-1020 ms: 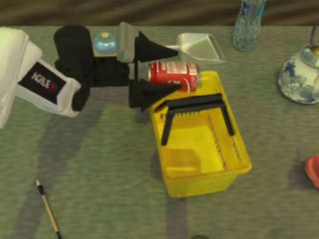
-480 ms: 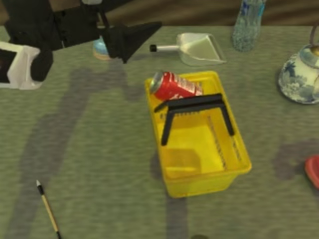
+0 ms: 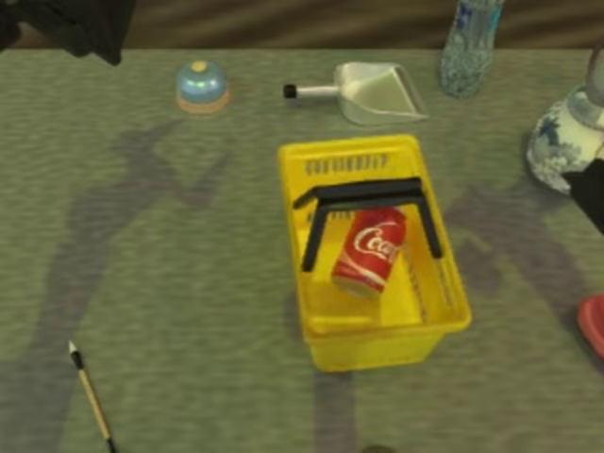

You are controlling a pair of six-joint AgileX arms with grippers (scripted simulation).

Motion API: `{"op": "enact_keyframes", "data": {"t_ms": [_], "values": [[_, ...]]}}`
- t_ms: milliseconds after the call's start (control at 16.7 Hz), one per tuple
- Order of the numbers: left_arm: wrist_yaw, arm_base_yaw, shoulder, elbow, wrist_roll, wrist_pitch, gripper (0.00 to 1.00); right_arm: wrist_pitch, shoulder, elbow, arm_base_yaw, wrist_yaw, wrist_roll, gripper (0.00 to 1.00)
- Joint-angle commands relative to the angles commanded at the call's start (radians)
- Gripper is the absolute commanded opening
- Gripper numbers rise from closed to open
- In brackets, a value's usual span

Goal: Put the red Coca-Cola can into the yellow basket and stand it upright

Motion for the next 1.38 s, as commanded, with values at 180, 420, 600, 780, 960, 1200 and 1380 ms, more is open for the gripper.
{"op": "enact_keyframes", "data": {"t_ms": [180,420,600,780,960,1200,1380], "values": [[-0.166,0.038,-0.317,-0.186,-0.005,-0.148,1.00,-0.180,0.279,0.267,0.080,0.001,-0.131,1.00],[-0.368,0.077,-0.704,-0.432,0.015,-0.330,1.00,-0.399,0.618,0.591,0.177,0.001,-0.291,1.00],[-0.495,0.098,-0.954,-0.596,0.045,-0.441,1.00,-0.536,0.832,0.795,0.239,0.001,-0.392,1.00],[-0.592,0.111,-1.138,-0.726,0.078,-0.523,1.00,-0.643,0.997,0.953,0.287,0.001,-0.470,1.00],[-0.658,0.118,-1.250,-0.813,0.105,-0.574,1.00,-0.713,1.106,1.057,0.318,0.001,-0.521,1.00],[-0.681,0.120,-1.287,-0.844,0.115,-0.591,1.00,-0.737,1.142,1.091,0.328,0.001,-0.538,1.00],[-0.681,0.120,-1.287,-0.844,0.115,-0.591,1.00,-0.734,1.140,1.089,0.323,0.001,-0.537,1.00]]}}
